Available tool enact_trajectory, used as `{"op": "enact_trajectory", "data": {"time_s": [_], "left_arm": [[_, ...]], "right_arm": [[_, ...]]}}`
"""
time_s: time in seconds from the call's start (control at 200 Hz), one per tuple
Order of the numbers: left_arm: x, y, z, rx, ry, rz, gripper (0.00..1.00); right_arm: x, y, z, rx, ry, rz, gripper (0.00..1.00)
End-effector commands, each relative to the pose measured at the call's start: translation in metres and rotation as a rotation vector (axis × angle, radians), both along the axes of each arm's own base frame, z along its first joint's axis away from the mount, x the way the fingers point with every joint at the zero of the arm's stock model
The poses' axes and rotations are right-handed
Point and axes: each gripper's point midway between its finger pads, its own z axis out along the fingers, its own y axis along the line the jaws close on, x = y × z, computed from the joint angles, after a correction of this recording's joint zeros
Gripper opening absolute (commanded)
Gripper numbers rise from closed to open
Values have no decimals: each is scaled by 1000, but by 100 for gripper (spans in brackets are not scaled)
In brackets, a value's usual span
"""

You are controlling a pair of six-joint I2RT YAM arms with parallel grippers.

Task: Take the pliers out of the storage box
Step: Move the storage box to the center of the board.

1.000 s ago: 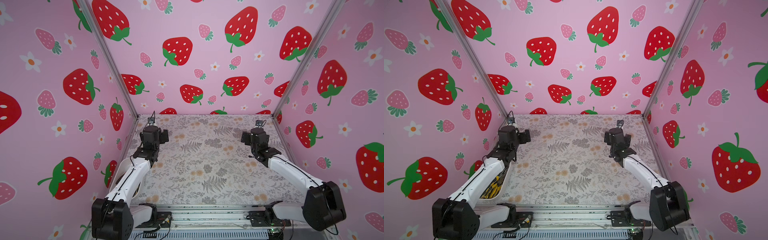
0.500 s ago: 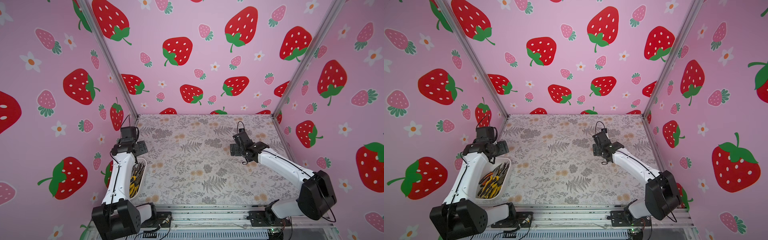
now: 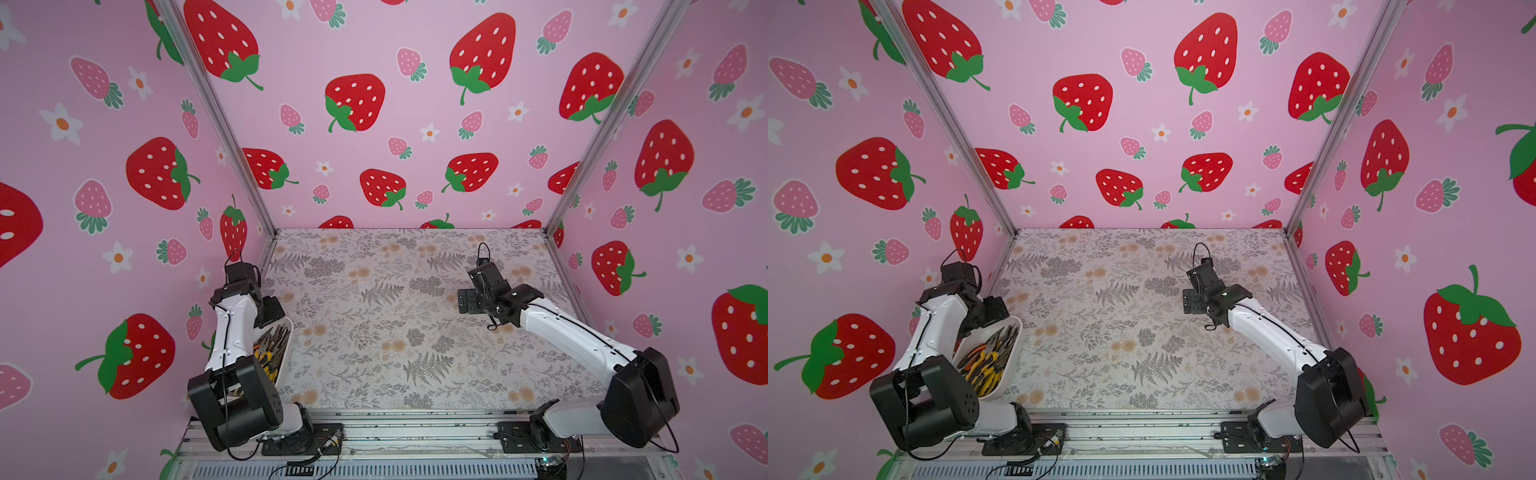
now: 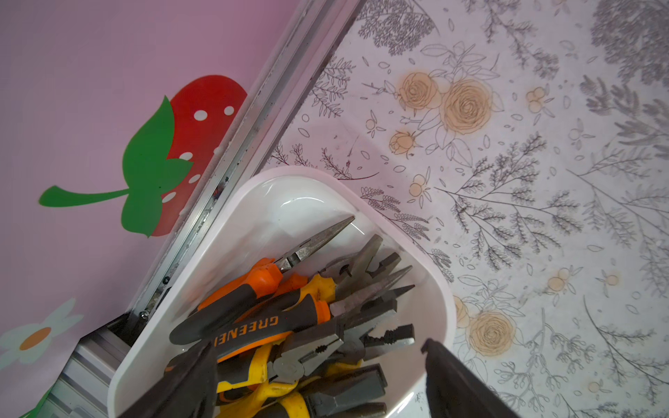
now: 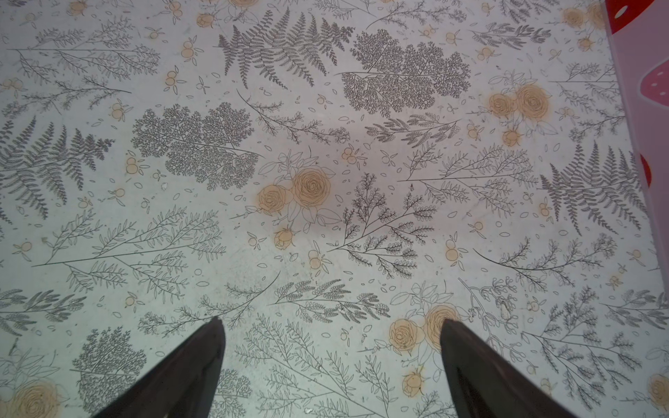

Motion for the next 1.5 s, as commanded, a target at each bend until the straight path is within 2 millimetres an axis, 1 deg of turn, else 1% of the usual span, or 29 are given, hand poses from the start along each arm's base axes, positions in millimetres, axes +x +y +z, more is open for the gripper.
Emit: {"op": "enact_trajectory", "data": {"time_s": [0.0,0.15,0.275,0.345,0.45,0.575,0.7,0.81,1.045,1.1,1.19,1.496], "left_arm": [[7,-16,-3,-110,-13,-27,89],[15,-32,-13,-200,-56,-48,87],[19,-40,-19,-231,-73,-70,87],[23,-48,-25,-240,-49,-102,86],[30,-63,-34,-208,13,-181,86],[40,-77,-40,-152,47,-241,87],[47,-83,-48,-147,71,-251,86],[50,-85,-54,-135,87,-255,84],[56,-88,-65,-146,87,-269,70],[58,-89,-65,-145,82,-275,65],[61,-91,-63,-154,74,-279,51],[66,-98,-67,-176,93,-291,19]], "right_arm": [[-5,-1,0,21,-7,-12,99],[-6,-3,-2,28,-11,-31,99],[-6,-5,-5,28,-10,-49,99],[-6,-5,-9,26,-7,-55,99],[-7,-7,-13,20,-1,-66,99],[-10,-11,-17,18,-3,-77,99],[-13,-15,-22,10,2,-85,98],[-15,-17,-25,3,5,-89,98],[-16,-20,-30,3,8,-95,96],[-17,-20,-31,3,9,-98,94],[-17,-21,-33,2,12,-102,93],[-16,-23,-33,-1,7,-118,93]]}}
